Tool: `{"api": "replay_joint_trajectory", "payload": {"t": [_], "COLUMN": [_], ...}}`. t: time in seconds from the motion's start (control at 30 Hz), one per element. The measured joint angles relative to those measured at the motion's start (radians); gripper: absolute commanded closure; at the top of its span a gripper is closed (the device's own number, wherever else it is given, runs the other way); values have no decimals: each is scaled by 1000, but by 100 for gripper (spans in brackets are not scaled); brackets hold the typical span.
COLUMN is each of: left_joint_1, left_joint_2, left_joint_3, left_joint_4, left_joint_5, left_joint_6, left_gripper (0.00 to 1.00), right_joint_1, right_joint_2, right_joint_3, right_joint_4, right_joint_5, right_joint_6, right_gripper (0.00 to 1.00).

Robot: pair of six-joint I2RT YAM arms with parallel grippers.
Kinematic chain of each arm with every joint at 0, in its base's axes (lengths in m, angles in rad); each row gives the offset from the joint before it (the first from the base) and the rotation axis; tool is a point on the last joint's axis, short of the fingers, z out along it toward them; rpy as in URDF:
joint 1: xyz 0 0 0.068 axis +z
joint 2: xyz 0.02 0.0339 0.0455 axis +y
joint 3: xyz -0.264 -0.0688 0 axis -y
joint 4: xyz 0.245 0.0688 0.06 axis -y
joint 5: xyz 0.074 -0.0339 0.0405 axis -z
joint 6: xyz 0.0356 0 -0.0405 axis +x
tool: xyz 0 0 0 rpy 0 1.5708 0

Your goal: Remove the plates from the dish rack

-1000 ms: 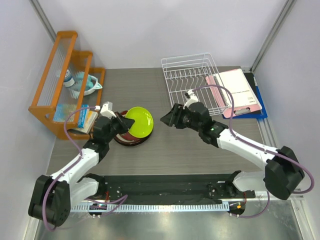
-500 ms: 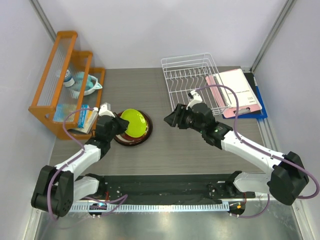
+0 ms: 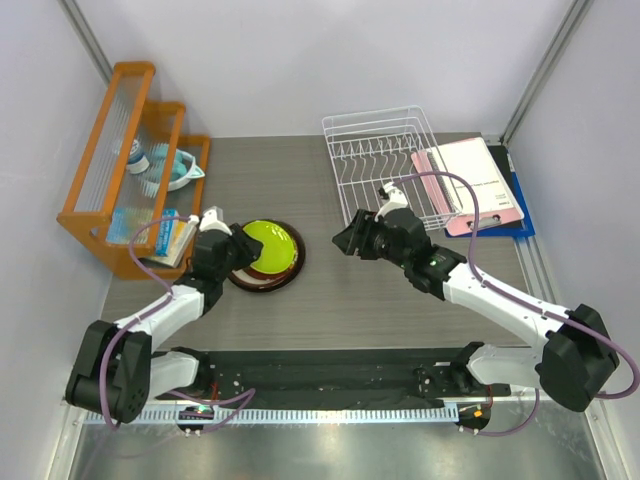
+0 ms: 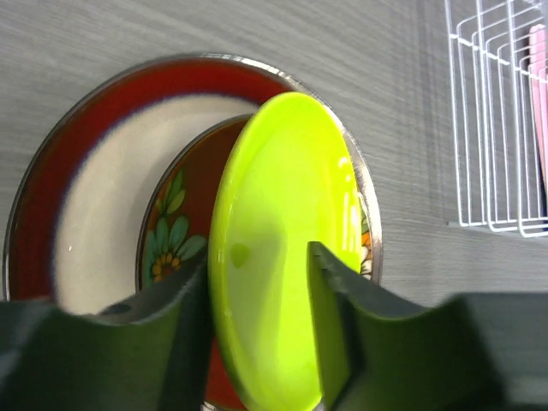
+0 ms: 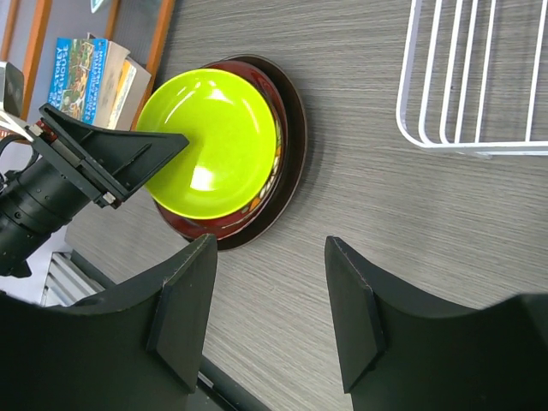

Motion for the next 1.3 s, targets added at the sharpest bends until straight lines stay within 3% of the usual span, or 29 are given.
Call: {"api": "replay_joint_trajectory", "payload": {"t": [0.27, 0.33, 0.37, 0.4, 0.53, 0.7, 0.8, 0.87, 1.1, 1.3], "left_joint_1": [0, 0, -1, -3, -3, -3, -3, -2, 1, 17], "left_joint_2": [-36, -59, -71, -83, -137, -199, -208, -196, -152, -169], "left_joint_3": [-1, 1, 3, 7, 24, 28, 18, -20, -37, -133], "left_joint_4": [-76, -96, -106, -121, -180, -201, -141, -39, 3, 211], "left_joint_5": [-34, -49, -57, -70, -147, -280, -358, -395, -412, -468], "left_joint_6": [29, 38, 43, 49, 76, 130, 182, 237, 370, 512], "left_gripper": [20, 8, 6, 0, 1, 1, 1, 0, 0, 1], "right_joint_1": [0, -2, -2, -3, -14, -40, -80, -130, -314, -340], "right_joint_2": [0, 0, 0, 0, -24, -108, -145, -156, -143, -90], "right_joint_3": [-7, -7, -7, -7, -8, -43, -109, -196, -475, -490], "right_joint_4": [-7, -11, -18, -28, -89, -101, -36, 67, 363, 514], "right_joint_5": [24, 43, 57, 79, 203, 464, 611, 682, 723, 692], "right_joint_6": [-5, -13, -21, -31, -91, -201, -285, -341, -453, -533], "right_gripper": [40, 37, 35, 27, 18, 9, 0, 0, 0, 0]}}
